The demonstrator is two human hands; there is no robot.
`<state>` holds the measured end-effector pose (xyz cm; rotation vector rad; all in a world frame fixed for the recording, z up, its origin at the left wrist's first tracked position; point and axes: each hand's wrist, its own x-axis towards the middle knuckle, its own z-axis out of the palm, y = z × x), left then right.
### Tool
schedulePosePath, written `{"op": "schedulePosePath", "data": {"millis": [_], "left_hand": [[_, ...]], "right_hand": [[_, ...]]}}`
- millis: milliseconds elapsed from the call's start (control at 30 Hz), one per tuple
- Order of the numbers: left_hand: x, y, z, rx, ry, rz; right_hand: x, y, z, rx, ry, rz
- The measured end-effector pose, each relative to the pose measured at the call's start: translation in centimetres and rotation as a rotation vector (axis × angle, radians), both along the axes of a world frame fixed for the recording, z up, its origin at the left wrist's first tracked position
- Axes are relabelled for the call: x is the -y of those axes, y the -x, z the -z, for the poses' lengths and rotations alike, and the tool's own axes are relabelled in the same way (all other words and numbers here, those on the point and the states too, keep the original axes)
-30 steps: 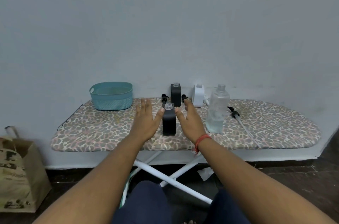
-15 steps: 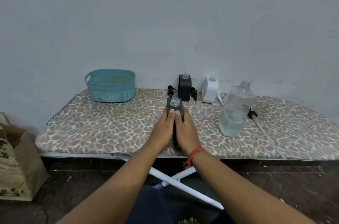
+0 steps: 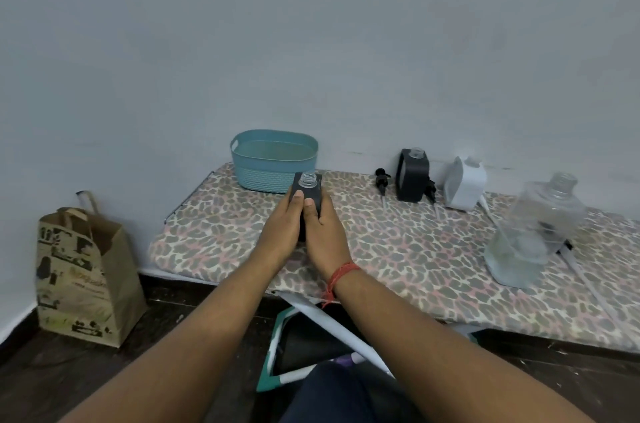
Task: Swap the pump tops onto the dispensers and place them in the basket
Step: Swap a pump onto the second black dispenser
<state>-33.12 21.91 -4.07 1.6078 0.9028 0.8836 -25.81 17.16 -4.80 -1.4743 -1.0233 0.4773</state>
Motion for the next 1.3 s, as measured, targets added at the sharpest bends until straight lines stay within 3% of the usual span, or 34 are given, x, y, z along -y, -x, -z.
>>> {"op": "schedulePosePath", "data": {"millis": [467,667,833,933,1033,1167,1300], "left_hand": [[-1.8,3.8,1.3,-0.015,0.053,0.042],[-0.8,4.2,0.4,-0.054,-0.029,-0.084],[0.2,3.8,-1.2,-0.098,-0.258,-0.164],[1.4,2.4,-2.3,-0.131,-0.45,-0.126],[3.0,0.3,-3.3,-0.172,-0.519,-0.065],[4.8,-3.1,-3.8,-0.202,-0.559,0.023],[5.9,-6.9,-3.8,-0.227,-0.451,0.123]], "right_hand": [[-0.7,2.9,0.6,0.035,0.047,-0.057],[1.0,1.8,-0.3,0.05,0.066,-0.079],[2.6,-0.4,-1.0,0.096,0.117,-0.031],[3.9,-2.1,-1.5,0.108,0.12,-0.002],[5.5,-4.0,-1.9,0.117,0.109,0.035],[7.3,-7.5,-2.3,0.115,0.098,0.097],[8.1,-11.0,-2.6,0.098,0.092,0.15]]}}
